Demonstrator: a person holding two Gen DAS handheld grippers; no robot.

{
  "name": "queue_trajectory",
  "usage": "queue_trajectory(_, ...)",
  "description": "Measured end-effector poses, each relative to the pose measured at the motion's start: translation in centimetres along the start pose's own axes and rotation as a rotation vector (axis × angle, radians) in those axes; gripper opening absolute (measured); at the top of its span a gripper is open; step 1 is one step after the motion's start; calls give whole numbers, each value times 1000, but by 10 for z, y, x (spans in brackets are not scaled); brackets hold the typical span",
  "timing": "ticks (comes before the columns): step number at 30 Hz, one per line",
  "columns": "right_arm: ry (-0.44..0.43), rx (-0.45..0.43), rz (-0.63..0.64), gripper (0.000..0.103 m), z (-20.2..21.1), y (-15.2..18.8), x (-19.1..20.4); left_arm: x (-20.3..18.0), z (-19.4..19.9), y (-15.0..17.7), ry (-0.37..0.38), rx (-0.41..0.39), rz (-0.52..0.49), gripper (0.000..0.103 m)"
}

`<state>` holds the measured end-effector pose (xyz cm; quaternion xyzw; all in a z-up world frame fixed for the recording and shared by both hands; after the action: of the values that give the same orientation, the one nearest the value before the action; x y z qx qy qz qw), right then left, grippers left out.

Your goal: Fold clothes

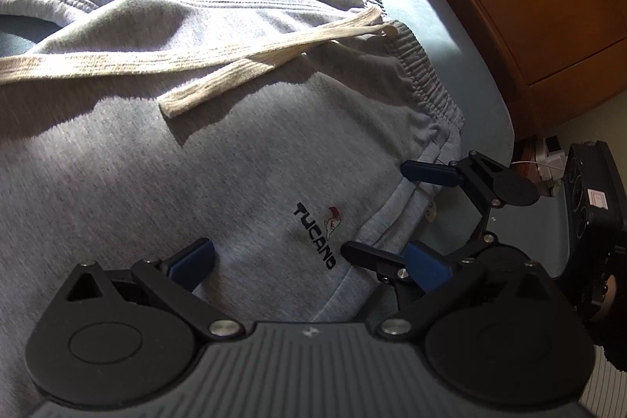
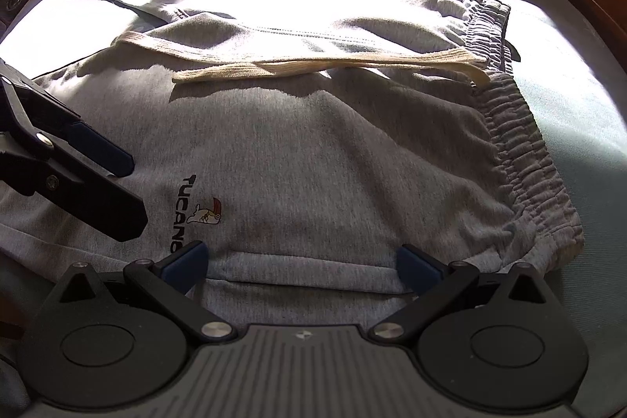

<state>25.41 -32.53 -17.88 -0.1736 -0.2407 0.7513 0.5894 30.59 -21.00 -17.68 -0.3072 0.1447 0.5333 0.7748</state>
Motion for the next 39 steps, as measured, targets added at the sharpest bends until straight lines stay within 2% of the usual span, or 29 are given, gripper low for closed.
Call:
queue_trajectory(6, -15, 42, 12, 103, -2, -4, 0, -2, 0, -5, -42, 26, 20, 102)
queue_trajectory(9, -35, 48, 29, 103, -2, -4, -1, -2, 17, -20, -98, -37, -5, 102)
queue_trajectory(14, -59, 75, 57, 103, 2, -8, -2, 18, 47, -44, -238, -120, -60, 102)
queue_trajectory(18, -64, 18, 105, 100, 8, -33, -1, 45, 70, -50, -326, -155, -36, 102)
queue_trajectory(20, -75, -19, 145, 93, 9, -50, 4, 56, 81, -49, -363, -178, -35, 102)
queue_trajectory(25, -121, -107, 350, 76, -2, -106, 40, 79, 107, -45, -463, -246, -37, 102)
queue_trajectory(26, -139, -121, 406, 73, -7, -117, 52, 82, 110, -43, -468, -253, -34, 102)
queue_trajectory(27, -153, -138, 465, 67, -12, -127, 66, 88, 115, -40, -470, -259, -24, 102)
queue_trajectory(29, -173, -147, 569, 63, -22, -139, 89, 97, 122, -34, -475, -267, -5, 102)
queue_trajectory(33, -199, -139, 743, 50, -47, -150, 134, 117, 137, -21, -487, -281, 35, 102)
queue_trajectory(34, -203, -131, 763, 44, -52, -150, 140, 123, 140, -18, -491, -283, 46, 102)
queue_trajectory(38, -199, -93, 834, 36, -73, -149, 160, 139, 147, -8, -505, -275, 62, 102)
queue_trajectory(39, -191, -89, 851, 30, -78, -148, 164, 141, 149, -7, -506, -277, 59, 102)
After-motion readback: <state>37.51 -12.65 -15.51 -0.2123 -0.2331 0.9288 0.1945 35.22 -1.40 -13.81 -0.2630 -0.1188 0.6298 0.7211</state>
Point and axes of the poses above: each gripper's, at about its wrist camera, not at the fingertips, and z roughly against the way its jaws point, x to its left, y to its underside, the point moved 8 cm from there along -z, roughly the way its jaws point, and after that the axes turned 5 degrees about -x, right-handed, at the moved point
